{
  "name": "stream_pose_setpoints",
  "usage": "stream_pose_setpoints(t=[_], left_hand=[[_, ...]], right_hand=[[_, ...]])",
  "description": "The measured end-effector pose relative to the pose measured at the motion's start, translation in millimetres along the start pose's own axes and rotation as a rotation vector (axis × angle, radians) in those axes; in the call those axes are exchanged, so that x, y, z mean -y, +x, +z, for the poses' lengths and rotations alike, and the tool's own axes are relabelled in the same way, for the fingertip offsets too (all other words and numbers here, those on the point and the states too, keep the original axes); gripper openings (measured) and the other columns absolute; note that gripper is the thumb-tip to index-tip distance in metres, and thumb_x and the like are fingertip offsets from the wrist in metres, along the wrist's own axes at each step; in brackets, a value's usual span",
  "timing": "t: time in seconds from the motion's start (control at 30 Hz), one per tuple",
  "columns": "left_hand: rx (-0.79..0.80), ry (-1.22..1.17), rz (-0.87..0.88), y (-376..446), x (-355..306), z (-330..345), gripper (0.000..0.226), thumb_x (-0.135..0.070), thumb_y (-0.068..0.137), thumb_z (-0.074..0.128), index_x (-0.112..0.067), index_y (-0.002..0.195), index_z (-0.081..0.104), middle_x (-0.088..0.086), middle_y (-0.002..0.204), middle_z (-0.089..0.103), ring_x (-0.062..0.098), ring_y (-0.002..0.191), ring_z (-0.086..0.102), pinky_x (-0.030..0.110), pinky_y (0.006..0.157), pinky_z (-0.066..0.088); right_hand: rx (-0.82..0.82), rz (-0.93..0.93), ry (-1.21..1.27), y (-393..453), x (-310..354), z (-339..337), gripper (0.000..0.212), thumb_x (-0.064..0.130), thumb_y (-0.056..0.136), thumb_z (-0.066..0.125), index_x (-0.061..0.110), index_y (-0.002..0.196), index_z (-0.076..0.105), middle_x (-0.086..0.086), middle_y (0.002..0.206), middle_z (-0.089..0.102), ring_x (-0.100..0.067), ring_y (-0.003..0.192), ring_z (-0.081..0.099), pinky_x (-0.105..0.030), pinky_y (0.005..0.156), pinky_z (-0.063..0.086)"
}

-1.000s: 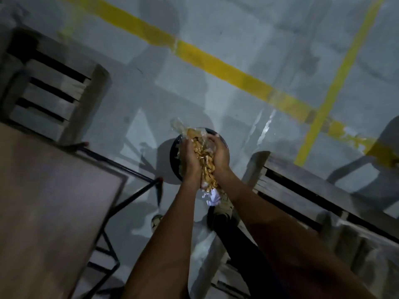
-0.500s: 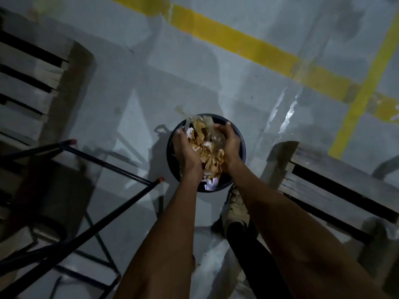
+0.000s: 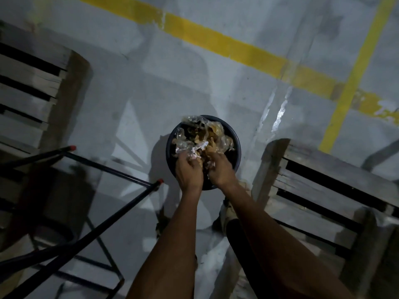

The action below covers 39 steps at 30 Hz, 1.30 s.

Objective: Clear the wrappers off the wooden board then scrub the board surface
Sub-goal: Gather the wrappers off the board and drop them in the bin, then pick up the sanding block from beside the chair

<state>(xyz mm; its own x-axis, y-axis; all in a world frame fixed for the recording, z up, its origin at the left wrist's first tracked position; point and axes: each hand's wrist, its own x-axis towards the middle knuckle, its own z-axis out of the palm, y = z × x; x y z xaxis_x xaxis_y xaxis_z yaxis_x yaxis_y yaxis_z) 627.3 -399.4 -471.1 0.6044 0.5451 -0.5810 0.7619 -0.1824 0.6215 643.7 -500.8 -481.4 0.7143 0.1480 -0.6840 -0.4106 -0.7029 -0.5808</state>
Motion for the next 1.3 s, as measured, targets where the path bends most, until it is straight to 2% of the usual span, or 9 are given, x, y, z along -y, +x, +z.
stream_pose_setpoints(t=[0.07,0.3,0.47,0.57,0.7,0.83,0.97,1.13,1.3], left_hand=[[0.072,0.000,0.042,-4.7,3.9,-3.4,0.044,-0.004,0.100,0.047,-0.013,0.142,0.053,0.009,0.143,0.057,0.026,0.132,0.053,0.033,0.107,0.044],[0.088,-0.009,0.112,-35.3,-11.4,-42.5,0.046,0.000,0.103,0.045,-0.011,0.148,0.046,0.008,0.146,0.053,0.020,0.132,0.050,0.019,0.098,0.037],[0.105,-0.172,0.110,-89.0,-50.6,-93.1,0.051,-0.008,0.104,0.047,-0.016,0.152,0.036,-0.004,0.139,0.051,0.014,0.125,0.052,0.037,0.106,0.047],[0.148,-0.251,0.101,-132.7,-84.8,-133.4,0.054,-0.011,0.104,0.049,-0.018,0.155,0.031,-0.007,0.138,0.047,0.013,0.127,0.050,0.035,0.107,0.046],[0.181,-0.297,0.180,-189.8,-118.1,-191.7,0.045,-0.013,0.105,0.052,-0.015,0.149,0.045,0.003,0.136,0.061,0.018,0.125,0.059,0.033,0.104,0.050],[0.162,-0.372,0.267,-254.3,-143.1,-261.6,0.032,-0.012,0.104,0.054,-0.010,0.135,0.059,0.005,0.126,0.067,0.017,0.117,0.063,0.018,0.091,0.050],[0.113,-0.481,0.356,-311.5,-153.1,-331.5,0.022,-0.015,0.101,0.055,-0.024,0.118,0.067,0.004,0.121,0.071,0.016,0.115,0.066,0.032,0.099,0.054],[-0.084,-0.529,0.349,-347.0,-141.2,-404.8,0.023,-0.030,0.096,0.059,-0.050,0.100,0.069,0.002,0.115,0.075,0.018,0.113,0.069,0.039,0.100,0.054],[-0.331,-0.428,0.217,-354.3,-93.5,-445.1,0.020,-0.015,0.103,0.058,-0.018,0.119,0.070,0.001,0.121,0.071,0.016,0.113,0.065,0.024,0.091,0.049]], right_hand=[[0.030,0.014,-0.013,-0.2,0.9,0.7,0.044,-0.003,0.088,0.058,0.005,0.131,0.065,-0.019,0.133,0.064,-0.037,0.125,0.058,-0.032,0.098,0.044],[-0.184,0.044,0.112,-37.5,35.8,-35.8,0.045,-0.001,0.092,0.057,0.008,0.135,0.063,-0.014,0.128,0.070,-0.030,0.119,0.064,-0.032,0.099,0.049],[-0.241,0.036,0.148,-99.7,78.3,-66.9,0.039,0.002,0.097,0.052,0.010,0.133,0.067,-0.012,0.126,0.071,-0.027,0.109,0.068,-0.025,0.089,0.047],[-0.274,-0.005,0.191,-152.7,119.4,-83.4,0.029,0.012,0.102,0.054,0.011,0.127,0.070,-0.011,0.123,0.072,-0.020,0.106,0.065,-0.027,0.091,0.050],[-0.293,-0.076,0.239,-228.2,178.5,-99.5,0.026,0.015,0.101,0.055,0.014,0.121,0.072,-0.008,0.121,0.073,-0.024,0.110,0.066,-0.033,0.096,0.052],[-0.323,-0.175,0.304,-303.4,232.4,-106.7,0.024,0.016,0.100,0.057,0.015,0.117,0.073,-0.006,0.115,0.075,-0.023,0.107,0.069,-0.040,0.097,0.055],[-0.352,-0.293,0.364,-367.7,271.9,-100.2,0.023,0.026,0.094,0.058,0.023,0.110,0.074,-0.002,0.113,0.076,-0.020,0.109,0.070,-0.049,0.099,0.055],[-0.230,-0.488,0.301,-422.8,319.4,-74.1,0.022,0.022,0.093,0.056,0.021,0.111,0.070,-0.003,0.107,0.076,-0.017,0.104,0.071,-0.042,0.096,0.056],[0.070,-0.622,-0.010,-437.3,346.2,-39.3,0.028,0.009,0.099,0.058,0.011,0.126,0.065,-0.006,0.111,0.069,-0.022,0.104,0.066,-0.022,0.080,0.049]])
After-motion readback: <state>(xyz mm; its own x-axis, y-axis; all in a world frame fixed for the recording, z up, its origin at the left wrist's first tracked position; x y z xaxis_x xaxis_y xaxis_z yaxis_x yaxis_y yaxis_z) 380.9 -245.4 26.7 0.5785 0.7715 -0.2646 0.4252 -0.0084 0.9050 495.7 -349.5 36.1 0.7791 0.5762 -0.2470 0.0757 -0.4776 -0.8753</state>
